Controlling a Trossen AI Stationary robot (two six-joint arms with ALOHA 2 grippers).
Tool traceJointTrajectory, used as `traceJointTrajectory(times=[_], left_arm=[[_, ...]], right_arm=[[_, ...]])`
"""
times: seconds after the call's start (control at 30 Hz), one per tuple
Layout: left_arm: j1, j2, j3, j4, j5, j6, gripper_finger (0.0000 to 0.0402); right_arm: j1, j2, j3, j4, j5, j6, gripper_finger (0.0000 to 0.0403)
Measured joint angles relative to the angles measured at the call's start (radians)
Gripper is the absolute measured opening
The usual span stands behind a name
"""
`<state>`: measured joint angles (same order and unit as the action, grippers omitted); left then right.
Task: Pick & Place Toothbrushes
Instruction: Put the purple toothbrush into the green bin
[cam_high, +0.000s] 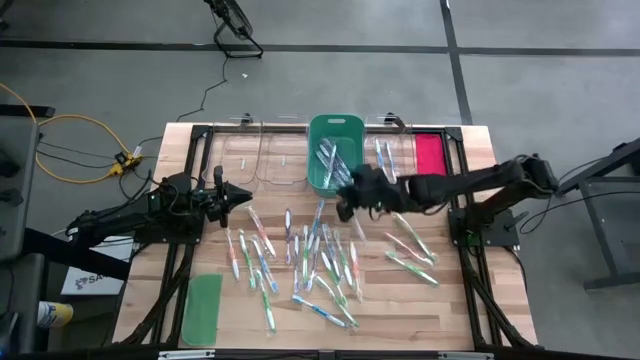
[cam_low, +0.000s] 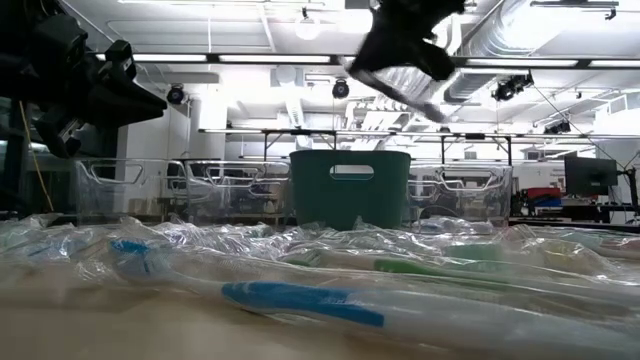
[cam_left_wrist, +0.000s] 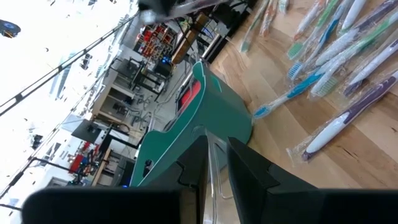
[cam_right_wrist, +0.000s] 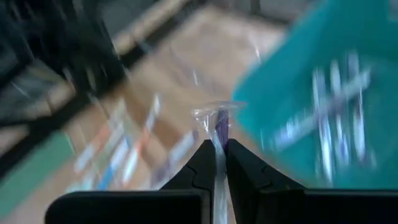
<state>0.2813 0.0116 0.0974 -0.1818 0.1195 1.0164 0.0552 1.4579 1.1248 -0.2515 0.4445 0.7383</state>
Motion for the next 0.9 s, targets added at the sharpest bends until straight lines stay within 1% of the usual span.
traceJointTrajectory(times=[0.13, 0.33, 0.43, 0.6, 0.7, 0.9], left_arm=[[0.0, 0.0, 0.0, 0.0, 0.0, 0.0, 0.0055], [0.0, 0.0, 0.0, 0.0, 0.0, 0.0, 0.0055], [0.0, 0.0, 0.0, 0.0, 0.0, 0.0, 0.0055], [0.0, 0.0, 0.0, 0.0, 0.0, 0.0, 0.0055], [0.0, 0.0, 0.0, 0.0, 0.0, 0.0, 0.0055], [0.0, 0.0, 0.0, 0.0, 0.0, 0.0, 0.0055]], right_arm=[[-0.096, 0.006, 0.0, 0.123, -0.008, -0.096, 0.0017], [-0.232, 0.008, 0.0, 0.179, -0.061, -0.14, 0.0017], [-0.288, 0.008, 0.0, 0.205, -0.085, -0.141, 0.0017], [-0.358, 0.027, 0.0, 0.204, -0.088, -0.126, 0.0017], [-0.391, 0.054, 0.002, 0.216, -0.086, -0.084, 0.0017], [-0.444, 0.142, 0.0, 0.243, -0.084, -0.054, 0.0017]])
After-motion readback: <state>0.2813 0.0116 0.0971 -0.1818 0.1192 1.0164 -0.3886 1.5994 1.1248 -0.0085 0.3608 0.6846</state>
